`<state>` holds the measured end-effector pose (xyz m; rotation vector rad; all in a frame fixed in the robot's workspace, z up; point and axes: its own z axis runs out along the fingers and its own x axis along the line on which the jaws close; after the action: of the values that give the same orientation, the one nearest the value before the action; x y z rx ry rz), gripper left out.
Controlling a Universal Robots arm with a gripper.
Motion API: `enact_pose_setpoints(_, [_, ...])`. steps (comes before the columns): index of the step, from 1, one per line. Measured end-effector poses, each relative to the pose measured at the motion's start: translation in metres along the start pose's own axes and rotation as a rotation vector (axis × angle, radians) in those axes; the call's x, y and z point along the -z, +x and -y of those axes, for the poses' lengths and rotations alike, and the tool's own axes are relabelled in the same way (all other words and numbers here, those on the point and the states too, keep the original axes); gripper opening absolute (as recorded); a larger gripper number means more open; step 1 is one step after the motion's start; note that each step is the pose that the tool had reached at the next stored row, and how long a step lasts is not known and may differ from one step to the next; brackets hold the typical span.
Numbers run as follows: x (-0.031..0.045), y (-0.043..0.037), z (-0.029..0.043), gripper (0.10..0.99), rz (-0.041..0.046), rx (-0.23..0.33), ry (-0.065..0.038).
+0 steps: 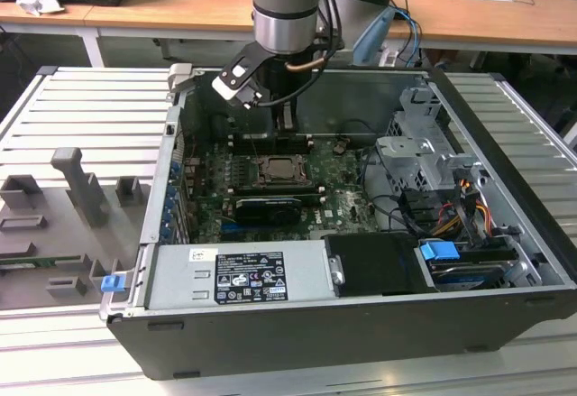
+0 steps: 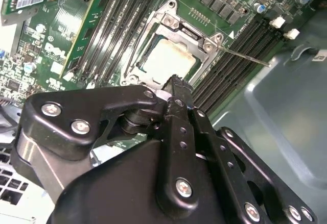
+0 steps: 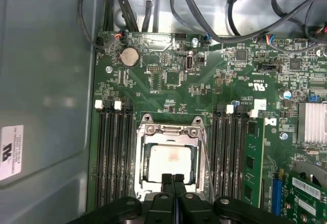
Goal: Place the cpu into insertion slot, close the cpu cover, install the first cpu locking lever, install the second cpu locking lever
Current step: 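Install the first cpu locking lever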
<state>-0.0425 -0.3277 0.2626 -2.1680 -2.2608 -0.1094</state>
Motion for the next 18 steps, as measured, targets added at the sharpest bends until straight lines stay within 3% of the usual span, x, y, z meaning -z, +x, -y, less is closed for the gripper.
enact_pose_setpoints(2, [0.0094, 0.0005, -0.0004, 0.106, 0.0001, 0.000, 0.000])
enact_pose_setpoints(5, [0.0154, 0.0009, -0.0007, 0.106, -0.0001, 0.000, 0.000])
enact_pose_setpoints(11, [0.0154, 0.0010, -0.0007, 0.106, -0.0057, 0.128, 0.007])
enact_pose_setpoints(18, [0.0150, 0.0009, -0.0011, 0.106, -0.0094, 0.211, 0.012])
